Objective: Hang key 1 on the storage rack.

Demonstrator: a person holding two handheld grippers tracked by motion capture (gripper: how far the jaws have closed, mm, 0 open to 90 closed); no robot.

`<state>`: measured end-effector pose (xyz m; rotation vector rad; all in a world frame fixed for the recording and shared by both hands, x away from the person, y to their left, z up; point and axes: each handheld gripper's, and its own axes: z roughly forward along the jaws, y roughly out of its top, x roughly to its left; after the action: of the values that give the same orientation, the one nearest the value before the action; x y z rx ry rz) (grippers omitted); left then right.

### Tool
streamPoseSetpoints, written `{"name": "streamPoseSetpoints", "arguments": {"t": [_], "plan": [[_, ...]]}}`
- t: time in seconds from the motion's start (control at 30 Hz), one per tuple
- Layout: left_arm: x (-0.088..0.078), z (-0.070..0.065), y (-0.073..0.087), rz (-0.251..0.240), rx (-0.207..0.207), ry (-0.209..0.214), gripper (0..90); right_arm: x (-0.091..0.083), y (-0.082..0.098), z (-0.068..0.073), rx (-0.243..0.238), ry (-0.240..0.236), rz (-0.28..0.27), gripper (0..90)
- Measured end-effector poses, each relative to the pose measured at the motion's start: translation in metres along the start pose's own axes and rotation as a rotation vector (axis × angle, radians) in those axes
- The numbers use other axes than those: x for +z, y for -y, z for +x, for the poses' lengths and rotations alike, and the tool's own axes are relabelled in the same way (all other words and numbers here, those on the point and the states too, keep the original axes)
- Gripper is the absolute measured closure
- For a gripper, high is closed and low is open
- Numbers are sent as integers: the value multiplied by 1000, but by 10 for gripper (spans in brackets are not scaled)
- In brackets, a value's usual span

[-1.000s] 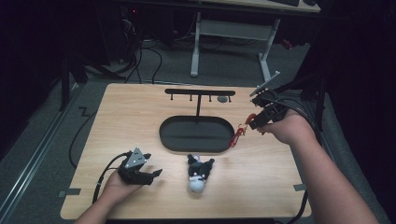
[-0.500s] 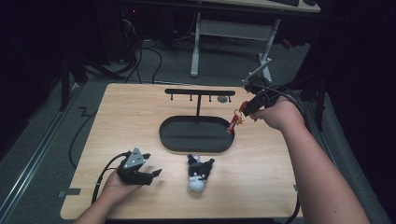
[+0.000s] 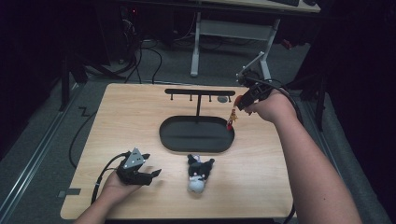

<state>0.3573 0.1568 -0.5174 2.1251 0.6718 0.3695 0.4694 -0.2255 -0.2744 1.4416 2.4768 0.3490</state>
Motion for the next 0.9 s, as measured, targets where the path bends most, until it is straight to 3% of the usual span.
{"name": "streamPoseSetpoints", "arguments": {"t": [0.9], "plan": [[-2, 2, 1, -1, -6, 0, 251, 9, -28, -7, 18, 11, -23, 674]]}}
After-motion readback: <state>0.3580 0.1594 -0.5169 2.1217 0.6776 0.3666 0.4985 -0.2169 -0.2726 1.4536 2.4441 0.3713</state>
